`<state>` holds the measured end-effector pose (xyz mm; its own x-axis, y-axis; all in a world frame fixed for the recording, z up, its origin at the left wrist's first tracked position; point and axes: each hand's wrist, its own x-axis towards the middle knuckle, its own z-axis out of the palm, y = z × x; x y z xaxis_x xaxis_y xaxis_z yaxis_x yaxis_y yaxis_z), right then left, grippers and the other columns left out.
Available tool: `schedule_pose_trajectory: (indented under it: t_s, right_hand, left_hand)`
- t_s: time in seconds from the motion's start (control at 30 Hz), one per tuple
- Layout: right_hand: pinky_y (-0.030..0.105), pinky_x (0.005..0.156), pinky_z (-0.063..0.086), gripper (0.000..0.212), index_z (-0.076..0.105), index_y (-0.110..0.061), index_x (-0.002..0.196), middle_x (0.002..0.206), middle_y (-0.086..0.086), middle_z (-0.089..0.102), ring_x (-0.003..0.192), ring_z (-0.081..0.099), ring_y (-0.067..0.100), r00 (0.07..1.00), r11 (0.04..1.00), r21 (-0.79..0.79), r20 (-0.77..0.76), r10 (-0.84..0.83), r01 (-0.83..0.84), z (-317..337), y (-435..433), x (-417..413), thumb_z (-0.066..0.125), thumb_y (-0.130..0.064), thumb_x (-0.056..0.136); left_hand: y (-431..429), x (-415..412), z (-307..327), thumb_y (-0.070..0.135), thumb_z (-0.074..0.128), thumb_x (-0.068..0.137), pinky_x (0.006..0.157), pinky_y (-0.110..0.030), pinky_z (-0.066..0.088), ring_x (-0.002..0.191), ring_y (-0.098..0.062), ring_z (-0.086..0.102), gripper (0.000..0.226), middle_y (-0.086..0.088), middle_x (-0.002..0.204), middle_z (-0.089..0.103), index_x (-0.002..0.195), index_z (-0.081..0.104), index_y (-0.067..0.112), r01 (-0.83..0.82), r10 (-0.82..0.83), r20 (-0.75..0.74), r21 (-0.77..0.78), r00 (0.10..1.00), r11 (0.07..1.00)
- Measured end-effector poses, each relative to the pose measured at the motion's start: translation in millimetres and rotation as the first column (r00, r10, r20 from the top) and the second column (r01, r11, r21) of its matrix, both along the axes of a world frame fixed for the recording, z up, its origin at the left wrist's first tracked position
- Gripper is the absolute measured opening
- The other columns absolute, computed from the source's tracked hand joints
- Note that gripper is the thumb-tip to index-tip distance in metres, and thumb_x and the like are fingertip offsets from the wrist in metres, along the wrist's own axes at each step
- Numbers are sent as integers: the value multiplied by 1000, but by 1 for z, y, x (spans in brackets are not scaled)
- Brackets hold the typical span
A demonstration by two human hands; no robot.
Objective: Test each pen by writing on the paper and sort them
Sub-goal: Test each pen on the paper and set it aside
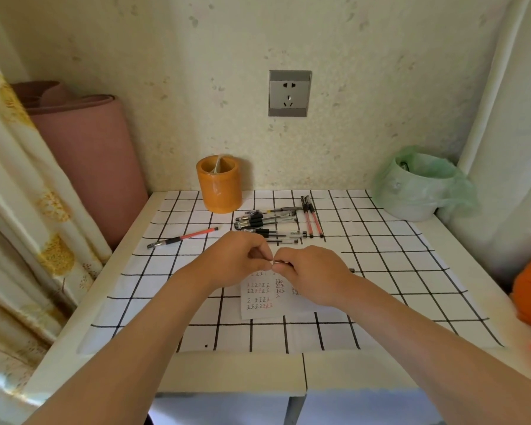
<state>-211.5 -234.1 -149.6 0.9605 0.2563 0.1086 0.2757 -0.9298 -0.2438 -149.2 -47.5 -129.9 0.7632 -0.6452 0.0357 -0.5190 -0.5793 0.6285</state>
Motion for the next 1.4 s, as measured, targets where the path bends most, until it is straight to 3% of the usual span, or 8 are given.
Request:
schedule_pose_trajectory:
  t_s: [0.2,0.33,0.53,0.63,0.7,0.9,1.07,1.4]
  right_hand:
    - [35,55,38,19,34,-29,111,74,3,54,59,44,15,984,967,252,-175,16,29,-1,-9,-3,41,-14,101]
    - [18,66,44,31,58,-29,98,94,-10,58,73,55,3,973,875,467,-230,-20,129,-1,-12,-3,41,-3,101]
    - [28,79,59,59,65,-23,114,103,4,65,80,67,11,936,594,755,-352,10,278,-1,-8,-5,35,22,89]
    - [35,86,59,35,66,-18,115,96,3,65,84,66,13,939,525,808,-340,48,266,-3,-9,-11,59,7,92]
    - [31,74,58,16,69,-13,109,86,4,66,77,65,18,939,480,830,-343,38,284,-3,-8,-15,61,-9,96]
    - [26,44,36,16,65,-7,97,74,12,70,62,66,27,908,466,807,-419,23,361,-6,-5,-21,53,2,93]
    - [30,53,52,11,62,-2,82,67,12,69,54,63,23,921,585,749,-390,8,312,-8,-5,-23,61,9,81]
    - [28,47,45,12,55,1,74,62,5,58,51,53,15,948,643,731,-318,23,230,-15,-4,-24,65,5,79]
  left_hand:
    - [7,3,-4,25,70,87,74,-25,53,84,-3,59,10,16,91,63,95,65,29,-102,82,119,178,990,979]
    - [8,4,-7,26,69,86,74,-21,49,90,-6,57,14,14,101,61,99,65,30,-119,83,122,326,989,938]
    - [4,2,-10,24,70,84,90,-27,48,107,-11,49,33,8,114,51,115,61,30,-64,17,125,381,992,922]
    - [0,1,-9,33,72,82,86,-26,47,104,-10,49,38,10,111,51,118,60,32,-8,-30,93,378,995,926]
    - [-1,1,-10,43,75,78,85,-26,46,101,-9,48,42,12,107,50,117,60,35,10,-51,94,390,994,921]
    - [0,4,-14,48,78,74,84,-26,44,103,-9,45,47,12,106,48,115,59,35,24,-57,76,383,995,924]
    - [-1,5,-15,48,78,73,82,-25,43,103,-9,44,47,12,108,48,114,59,36,20,-47,64,377,997,926]
    - [-2,6,-17,49,80,71,89,-29,46,105,-11,43,51,10,109,48,113,57,34,26,-50,56,364,997,931]
